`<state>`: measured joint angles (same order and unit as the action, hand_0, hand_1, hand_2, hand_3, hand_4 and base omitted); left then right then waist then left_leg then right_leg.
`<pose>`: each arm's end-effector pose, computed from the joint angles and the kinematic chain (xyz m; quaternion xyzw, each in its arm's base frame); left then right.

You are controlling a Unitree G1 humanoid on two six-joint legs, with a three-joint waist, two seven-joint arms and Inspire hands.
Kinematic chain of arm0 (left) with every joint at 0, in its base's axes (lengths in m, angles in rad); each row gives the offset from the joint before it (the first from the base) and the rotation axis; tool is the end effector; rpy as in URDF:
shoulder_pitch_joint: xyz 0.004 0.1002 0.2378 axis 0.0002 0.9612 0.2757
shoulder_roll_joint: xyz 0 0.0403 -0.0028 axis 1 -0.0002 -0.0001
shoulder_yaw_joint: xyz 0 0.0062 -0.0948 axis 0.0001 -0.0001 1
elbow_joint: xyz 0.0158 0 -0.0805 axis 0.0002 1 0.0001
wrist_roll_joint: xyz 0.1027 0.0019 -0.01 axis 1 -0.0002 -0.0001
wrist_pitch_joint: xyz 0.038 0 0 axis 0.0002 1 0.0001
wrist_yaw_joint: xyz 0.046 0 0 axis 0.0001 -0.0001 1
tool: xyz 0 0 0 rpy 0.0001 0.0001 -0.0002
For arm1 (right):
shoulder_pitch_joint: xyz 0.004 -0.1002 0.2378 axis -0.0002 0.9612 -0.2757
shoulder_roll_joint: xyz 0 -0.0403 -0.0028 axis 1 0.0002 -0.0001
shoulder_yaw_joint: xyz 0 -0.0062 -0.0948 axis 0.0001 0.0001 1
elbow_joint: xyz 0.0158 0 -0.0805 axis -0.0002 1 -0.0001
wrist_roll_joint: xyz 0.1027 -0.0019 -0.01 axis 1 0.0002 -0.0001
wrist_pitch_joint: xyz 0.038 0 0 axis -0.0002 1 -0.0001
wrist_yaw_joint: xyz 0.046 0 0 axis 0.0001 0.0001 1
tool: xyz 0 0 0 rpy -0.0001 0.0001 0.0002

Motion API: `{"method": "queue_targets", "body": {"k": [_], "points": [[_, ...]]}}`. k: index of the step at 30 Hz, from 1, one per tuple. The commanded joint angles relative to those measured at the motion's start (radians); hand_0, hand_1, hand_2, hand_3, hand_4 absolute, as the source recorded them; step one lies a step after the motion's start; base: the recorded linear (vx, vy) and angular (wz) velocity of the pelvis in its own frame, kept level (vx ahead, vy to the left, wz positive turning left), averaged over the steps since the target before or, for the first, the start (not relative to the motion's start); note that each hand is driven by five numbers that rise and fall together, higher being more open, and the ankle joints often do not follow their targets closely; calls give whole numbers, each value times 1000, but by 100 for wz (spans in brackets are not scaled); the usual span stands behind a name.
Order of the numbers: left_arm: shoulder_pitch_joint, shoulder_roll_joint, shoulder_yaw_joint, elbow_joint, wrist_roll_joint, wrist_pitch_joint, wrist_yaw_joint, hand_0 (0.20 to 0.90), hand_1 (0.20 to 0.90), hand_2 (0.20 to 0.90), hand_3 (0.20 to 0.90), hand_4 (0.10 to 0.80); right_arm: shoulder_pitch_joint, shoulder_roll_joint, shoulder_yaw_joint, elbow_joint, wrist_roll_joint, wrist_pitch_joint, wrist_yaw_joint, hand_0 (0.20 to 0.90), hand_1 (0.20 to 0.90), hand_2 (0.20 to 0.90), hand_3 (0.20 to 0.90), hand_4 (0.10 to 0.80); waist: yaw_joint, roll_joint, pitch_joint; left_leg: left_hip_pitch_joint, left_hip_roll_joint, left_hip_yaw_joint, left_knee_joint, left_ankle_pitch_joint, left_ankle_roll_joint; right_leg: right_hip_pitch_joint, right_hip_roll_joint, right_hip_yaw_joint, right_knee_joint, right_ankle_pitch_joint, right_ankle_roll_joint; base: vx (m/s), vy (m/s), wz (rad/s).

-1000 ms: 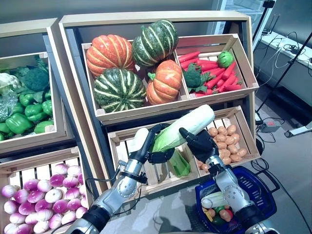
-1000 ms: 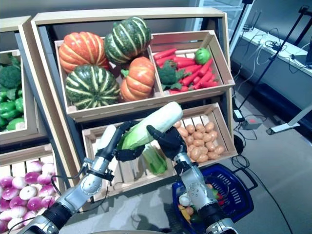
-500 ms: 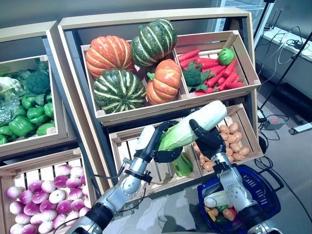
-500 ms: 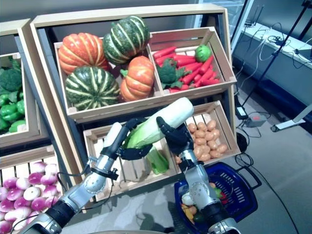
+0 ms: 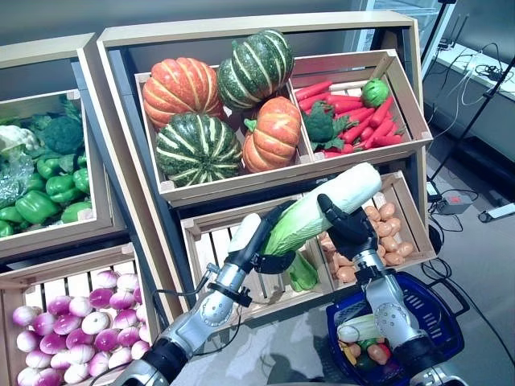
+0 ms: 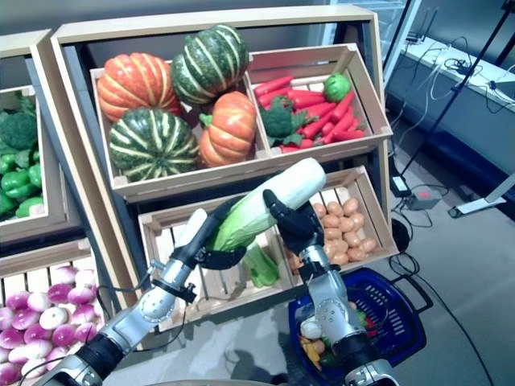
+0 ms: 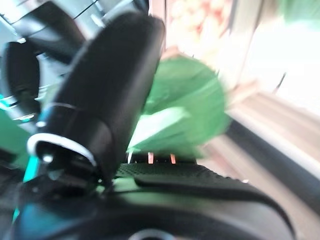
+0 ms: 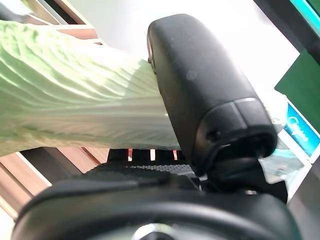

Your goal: Put vegetables into the basket

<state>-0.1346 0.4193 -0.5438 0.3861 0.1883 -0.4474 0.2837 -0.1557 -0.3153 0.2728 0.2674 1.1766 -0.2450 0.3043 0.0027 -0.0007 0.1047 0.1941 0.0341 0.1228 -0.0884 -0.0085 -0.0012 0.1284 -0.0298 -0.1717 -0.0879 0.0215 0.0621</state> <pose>0.1975 0.1449 0.0055 0.2796 -0.0925 -0.1760 0.9393 0.2288 -0.1705 0.0370 0.3897 -0.0427 0.1496 0.9077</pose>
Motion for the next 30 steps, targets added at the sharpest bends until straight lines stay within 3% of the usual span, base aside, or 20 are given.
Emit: {"method": "queue_targets", "body": {"k": [1,16,24,28,30], "points": [[-32,-25,5,70,-39,-1,-16,900,900,900,900,800,-107,50,-156,-138,18,-108,124,300,300,300,300,400,-27,-42,-43,-47,-38,25,15,-51,6,-12,-2,40,63,-43,31,0,0,0],[22,-13,122,203,-15,90,47,900,900,900,900,800,18,23,-272,-99,-10,-135,147,300,300,300,300,400,-58,-34,-21,-49,-31,51,18,-48,4,-23,3,58,62,-35,32,-15,-1,-7],[-8,-7,173,248,-43,105,98,900,900,900,900,800,24,-57,-318,-23,-152,-193,-38,300,300,300,300,400,-73,-31,-22,-42,-28,59,14,-50,-1,-20,7,66,56,-32,34,-1,-4,-5],[-3,9,202,203,-53,110,95,900,900,900,900,800,48,-90,-353,1,-325,-203,-193,300,300,300,300,400,-79,-29,-16,-46,-28,70,29,-56,-1,-25,9,70,54,-28,31,-23,-52,0],[13,22,210,160,-69,107,93,900,900,900,900,800,56,-125,-368,28,-407,-180,-296,300,300,300,300,400,-85,-39,-2,-77,-26,91,131,-89,-6,-36,5,84,61,-28,16,-55,-72,-5]]}}
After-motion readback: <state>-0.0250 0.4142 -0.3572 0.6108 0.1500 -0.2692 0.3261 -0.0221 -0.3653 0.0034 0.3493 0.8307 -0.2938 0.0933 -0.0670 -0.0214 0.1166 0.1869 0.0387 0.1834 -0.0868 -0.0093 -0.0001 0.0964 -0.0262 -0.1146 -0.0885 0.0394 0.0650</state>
